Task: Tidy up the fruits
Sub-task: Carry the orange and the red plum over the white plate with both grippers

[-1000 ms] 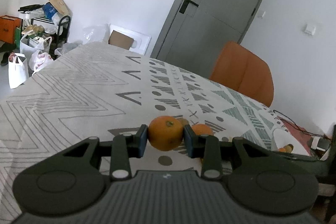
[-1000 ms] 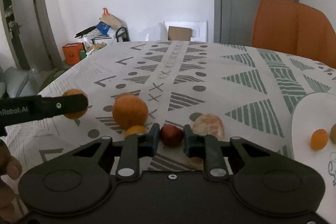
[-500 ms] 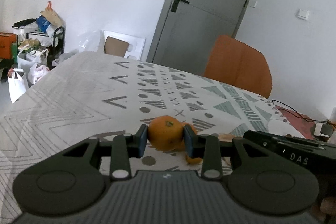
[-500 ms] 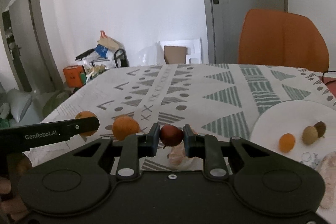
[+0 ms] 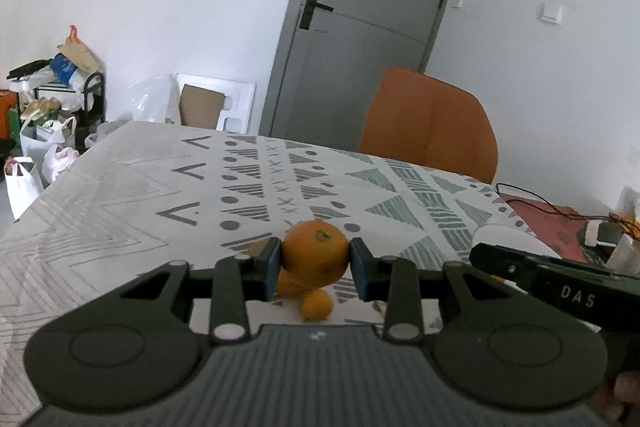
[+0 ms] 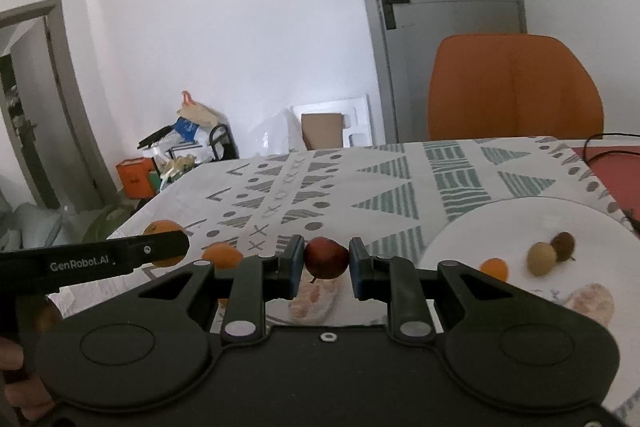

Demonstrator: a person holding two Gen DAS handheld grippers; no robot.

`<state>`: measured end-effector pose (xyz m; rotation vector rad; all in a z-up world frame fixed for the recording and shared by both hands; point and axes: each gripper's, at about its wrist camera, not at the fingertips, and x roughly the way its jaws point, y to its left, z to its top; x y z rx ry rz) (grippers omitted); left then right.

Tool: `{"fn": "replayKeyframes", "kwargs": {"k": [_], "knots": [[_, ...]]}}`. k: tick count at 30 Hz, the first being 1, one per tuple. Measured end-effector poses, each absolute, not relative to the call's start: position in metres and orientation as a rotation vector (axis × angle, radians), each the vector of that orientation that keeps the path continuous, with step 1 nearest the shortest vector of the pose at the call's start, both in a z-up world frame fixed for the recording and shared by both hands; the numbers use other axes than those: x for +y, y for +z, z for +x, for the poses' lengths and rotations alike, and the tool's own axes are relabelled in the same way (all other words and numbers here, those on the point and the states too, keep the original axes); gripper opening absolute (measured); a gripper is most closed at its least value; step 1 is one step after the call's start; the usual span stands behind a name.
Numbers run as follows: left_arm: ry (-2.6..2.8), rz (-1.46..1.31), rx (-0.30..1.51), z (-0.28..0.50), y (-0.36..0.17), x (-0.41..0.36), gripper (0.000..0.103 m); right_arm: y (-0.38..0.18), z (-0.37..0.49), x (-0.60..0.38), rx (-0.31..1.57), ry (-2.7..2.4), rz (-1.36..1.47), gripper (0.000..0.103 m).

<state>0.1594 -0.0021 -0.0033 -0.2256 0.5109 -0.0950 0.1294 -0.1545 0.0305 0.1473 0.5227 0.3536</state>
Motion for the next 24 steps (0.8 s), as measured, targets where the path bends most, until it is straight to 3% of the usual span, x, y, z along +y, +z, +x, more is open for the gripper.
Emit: {"fn": "replayKeyframes", "kwargs": {"k": [24], "knots": [[-0.231,-0.12,0.524,0.176,0.001,-0.091,0.035,0.017,0.107,-0.254,0.494,0.21,0.269,0.022]]}}
